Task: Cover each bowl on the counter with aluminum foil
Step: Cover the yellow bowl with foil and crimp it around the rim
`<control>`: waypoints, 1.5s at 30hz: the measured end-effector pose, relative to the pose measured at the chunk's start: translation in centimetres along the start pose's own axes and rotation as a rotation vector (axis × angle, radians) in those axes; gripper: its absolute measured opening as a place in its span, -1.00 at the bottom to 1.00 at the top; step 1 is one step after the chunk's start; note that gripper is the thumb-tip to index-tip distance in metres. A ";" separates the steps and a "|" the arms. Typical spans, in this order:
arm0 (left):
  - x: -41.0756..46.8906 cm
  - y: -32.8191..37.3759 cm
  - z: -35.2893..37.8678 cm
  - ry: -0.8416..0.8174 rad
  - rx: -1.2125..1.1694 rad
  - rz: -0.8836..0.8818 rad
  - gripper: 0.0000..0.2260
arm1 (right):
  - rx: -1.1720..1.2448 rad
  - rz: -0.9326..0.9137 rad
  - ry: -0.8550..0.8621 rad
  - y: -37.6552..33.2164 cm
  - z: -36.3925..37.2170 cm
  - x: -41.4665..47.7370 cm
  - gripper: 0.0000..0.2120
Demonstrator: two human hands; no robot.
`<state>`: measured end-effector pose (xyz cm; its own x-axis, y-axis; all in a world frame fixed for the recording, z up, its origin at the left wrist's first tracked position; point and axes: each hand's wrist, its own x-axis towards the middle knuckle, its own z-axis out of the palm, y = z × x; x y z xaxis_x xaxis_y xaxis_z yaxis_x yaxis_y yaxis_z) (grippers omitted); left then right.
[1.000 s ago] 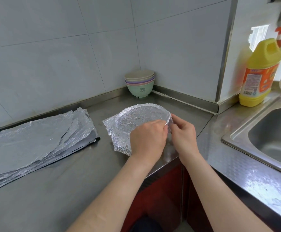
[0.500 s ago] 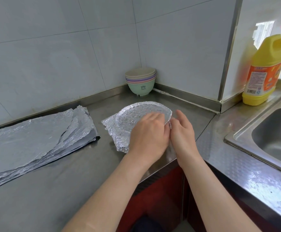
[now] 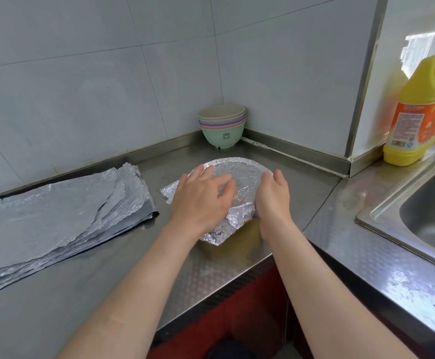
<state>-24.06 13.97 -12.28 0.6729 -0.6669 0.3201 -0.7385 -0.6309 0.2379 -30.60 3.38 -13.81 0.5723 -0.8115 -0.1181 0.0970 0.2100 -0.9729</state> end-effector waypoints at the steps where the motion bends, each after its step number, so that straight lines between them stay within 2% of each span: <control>1: 0.1 0.2 0.1 -0.007 0.005 -0.014 -0.62 | 0.012 -0.004 0.009 0.1 -0.1 0.1 -0.49; 7: 0.3 1.6 1.1 -0.068 0.096 -0.086 -0.54 | 0.069 -0.030 0.004 1.1 0.1 -0.2 -0.50; 11: 0.3 1.7 0.9 -0.104 0.065 -0.091 -0.52 | 0.103 -0.032 -0.034 0.9 -0.2 -0.1 -0.52; 16: 0.9 0.4 -1.1 0.073 -0.155 -0.049 -0.65 | 0.032 -0.009 -0.235 0.4 -2.4 -0.3 -0.36; 17: 0.8 0.1 -1.3 0.110 -0.225 -0.014 -0.71 | 0.027 -0.031 -0.279 0.3 -2.9 -0.6 -0.41; 19: 0.0 0.0 -1.3 0.167 -0.340 0.106 -0.82 | 0.012 -0.111 -0.376 0.4 -3.8 -1.1 -0.68; 21: -1.0 0.3 -0.7 0.200 -0.329 0.216 -0.84 | -0.002 -0.193 -0.419 0.7 -4.6 -1.4 -0.72; 29: -1.4 2.1 2.0 0.321 -0.207 0.300 -0.84 | -0.093 -0.208 -0.327 1.9 -4.4 -1.3 -0.66; 33: -1.1 2.6 2.2 0.298 -0.115 0.332 -0.84 | -0.077 -0.223 -0.291 2.1 -3.8 -1.2 -0.67; 40: -0.4 3.8 2.4 0.292 -0.056 0.285 -0.83 | -0.012 -0.178 -0.223 2.1 -2.9 -0.8 -0.66; 45: -0.2 5.6 1.7 0.227 -0.048 0.251 -0.84 | 0.064 -0.100 -0.083 1.2 -3.0 -0.3 -0.78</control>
<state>-28.25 9.85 -12.57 0.4471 -0.6901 0.5691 -0.8845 -0.4356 0.1667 -33.11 2.21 -15.56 0.6220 -0.7830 -0.0022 0.2069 0.1671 -0.9640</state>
